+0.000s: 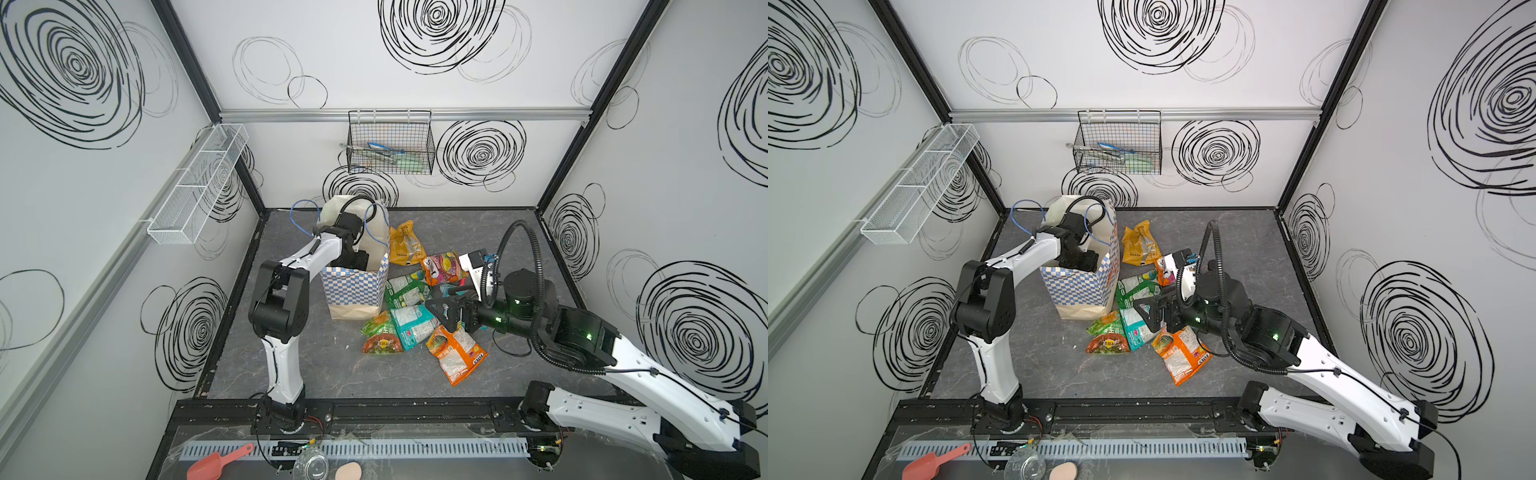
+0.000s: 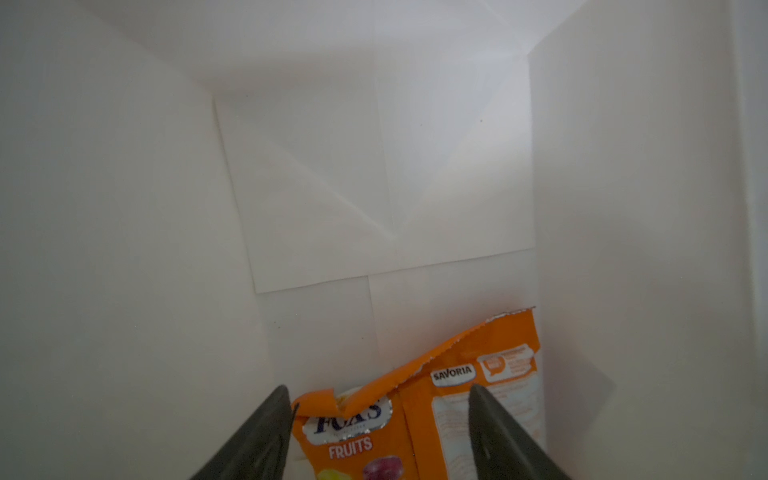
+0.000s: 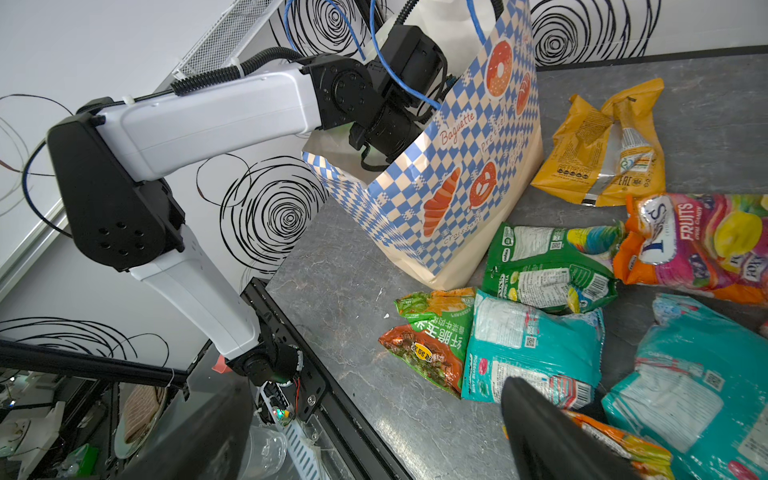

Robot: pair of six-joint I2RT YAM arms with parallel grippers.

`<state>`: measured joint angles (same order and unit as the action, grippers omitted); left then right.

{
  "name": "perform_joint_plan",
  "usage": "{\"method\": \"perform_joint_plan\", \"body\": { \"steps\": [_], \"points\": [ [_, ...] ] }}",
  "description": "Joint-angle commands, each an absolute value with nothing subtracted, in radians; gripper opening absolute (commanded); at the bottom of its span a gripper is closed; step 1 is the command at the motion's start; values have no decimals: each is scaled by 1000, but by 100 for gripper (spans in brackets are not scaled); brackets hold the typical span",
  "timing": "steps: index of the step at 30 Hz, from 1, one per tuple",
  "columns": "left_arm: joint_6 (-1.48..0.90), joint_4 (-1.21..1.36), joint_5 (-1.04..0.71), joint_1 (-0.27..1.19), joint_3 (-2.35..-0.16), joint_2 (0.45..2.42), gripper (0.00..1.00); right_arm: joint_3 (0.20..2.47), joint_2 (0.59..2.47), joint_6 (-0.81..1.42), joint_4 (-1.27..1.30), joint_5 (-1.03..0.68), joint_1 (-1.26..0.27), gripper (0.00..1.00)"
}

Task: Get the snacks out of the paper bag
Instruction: 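Lower the left gripper into the bag toward the last orange Fox's packet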

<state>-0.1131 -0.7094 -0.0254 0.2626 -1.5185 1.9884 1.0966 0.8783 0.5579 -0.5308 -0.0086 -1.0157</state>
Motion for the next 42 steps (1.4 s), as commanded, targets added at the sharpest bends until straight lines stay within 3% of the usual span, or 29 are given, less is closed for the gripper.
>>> {"method": "perform_joint_plan", "body": {
  "steps": [1, 12, 22, 30, 32, 38, 42],
  "points": [
    [-87, -764, -20, 274, -1530, 2031, 79, 1089, 869, 567, -502, 4, -1025, 97],
    [-49, -776, -106, 293, -1479, 2057, 83, 1088, 906, 565, -486, -7, -1025, 97],
    [-50, -734, -179, 294, -1459, 2146, 94, 1065, 893, 575, -478, 0, -1026, 97],
    [-57, -718, -154, 317, -1453, 2194, 98, 1062, 878, 577, -488, 7, -1026, 97],
    [-59, -715, -142, 317, -1456, 2195, 92, 1059, 878, 574, -489, 7, -1026, 97],
    [-63, -707, -130, 321, -1455, 2159, 57, 1058, 888, 574, -488, 3, -1026, 97],
    [-63, -701, -122, 333, -1449, 2105, 43, 1065, 901, 575, -486, 5, -1026, 97]
  ]
}}
